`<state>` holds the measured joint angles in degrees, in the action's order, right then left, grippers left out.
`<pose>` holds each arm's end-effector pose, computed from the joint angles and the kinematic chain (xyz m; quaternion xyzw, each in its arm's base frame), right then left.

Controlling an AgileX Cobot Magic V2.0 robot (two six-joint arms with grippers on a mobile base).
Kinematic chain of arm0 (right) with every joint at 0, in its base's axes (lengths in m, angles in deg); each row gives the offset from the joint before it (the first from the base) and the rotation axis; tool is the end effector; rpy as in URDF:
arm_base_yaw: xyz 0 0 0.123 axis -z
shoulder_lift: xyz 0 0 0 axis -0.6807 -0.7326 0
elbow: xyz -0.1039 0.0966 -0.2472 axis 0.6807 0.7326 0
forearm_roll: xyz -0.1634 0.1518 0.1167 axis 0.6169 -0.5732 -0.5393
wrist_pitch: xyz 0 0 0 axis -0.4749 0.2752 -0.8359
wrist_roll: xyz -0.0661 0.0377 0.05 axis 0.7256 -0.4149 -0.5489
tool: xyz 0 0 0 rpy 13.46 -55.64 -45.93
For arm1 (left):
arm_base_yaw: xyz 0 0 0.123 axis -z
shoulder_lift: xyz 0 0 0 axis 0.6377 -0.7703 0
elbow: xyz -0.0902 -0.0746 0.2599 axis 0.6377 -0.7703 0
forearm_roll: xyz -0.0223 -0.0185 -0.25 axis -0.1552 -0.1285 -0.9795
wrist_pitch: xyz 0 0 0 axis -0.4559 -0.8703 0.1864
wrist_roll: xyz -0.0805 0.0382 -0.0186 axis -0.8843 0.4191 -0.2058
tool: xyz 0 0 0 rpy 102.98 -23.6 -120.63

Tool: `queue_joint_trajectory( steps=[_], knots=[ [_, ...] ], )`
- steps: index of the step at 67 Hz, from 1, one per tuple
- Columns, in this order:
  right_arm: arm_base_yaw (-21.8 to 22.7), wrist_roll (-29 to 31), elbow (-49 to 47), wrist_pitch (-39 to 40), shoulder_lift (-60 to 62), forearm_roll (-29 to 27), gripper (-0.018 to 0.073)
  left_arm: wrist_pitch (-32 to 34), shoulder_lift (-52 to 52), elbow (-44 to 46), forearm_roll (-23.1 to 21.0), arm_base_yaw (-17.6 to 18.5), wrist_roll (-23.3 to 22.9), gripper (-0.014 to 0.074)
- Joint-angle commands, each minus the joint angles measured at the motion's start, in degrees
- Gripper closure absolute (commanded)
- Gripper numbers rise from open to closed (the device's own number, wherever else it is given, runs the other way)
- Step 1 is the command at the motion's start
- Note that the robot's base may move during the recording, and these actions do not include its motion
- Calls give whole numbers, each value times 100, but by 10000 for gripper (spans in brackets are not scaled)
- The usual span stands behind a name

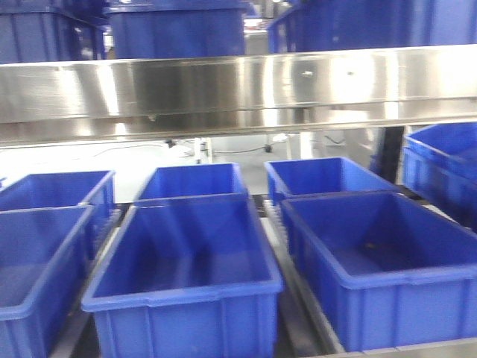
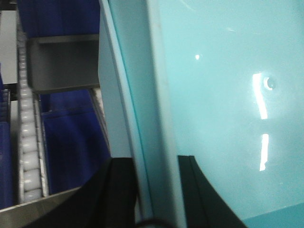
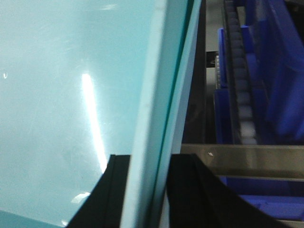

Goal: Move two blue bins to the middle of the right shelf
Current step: 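Back the base away from the shelf and drive across the floor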

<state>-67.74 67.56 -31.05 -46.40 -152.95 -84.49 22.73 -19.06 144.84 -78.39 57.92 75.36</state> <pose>0.2787 0.1313 0.4871 -0.0850 0.8703 0.1718 0.4538 0.2568 -0.0987 0.4898 0.1118 0.8396 -0.1810 0.4998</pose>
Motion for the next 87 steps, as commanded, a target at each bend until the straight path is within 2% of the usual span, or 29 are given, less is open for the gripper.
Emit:
queue_joint_trajectory(
  steps=[1, 87],
  knots=[
    [37, -35, -60, 441, 56, 181, 721, 379, 173, 113, -314, 45, 147, 707],
    [37, -35, -60, 441, 56, 181, 721, 379, 173, 113, -314, 45, 147, 707]
  ],
)
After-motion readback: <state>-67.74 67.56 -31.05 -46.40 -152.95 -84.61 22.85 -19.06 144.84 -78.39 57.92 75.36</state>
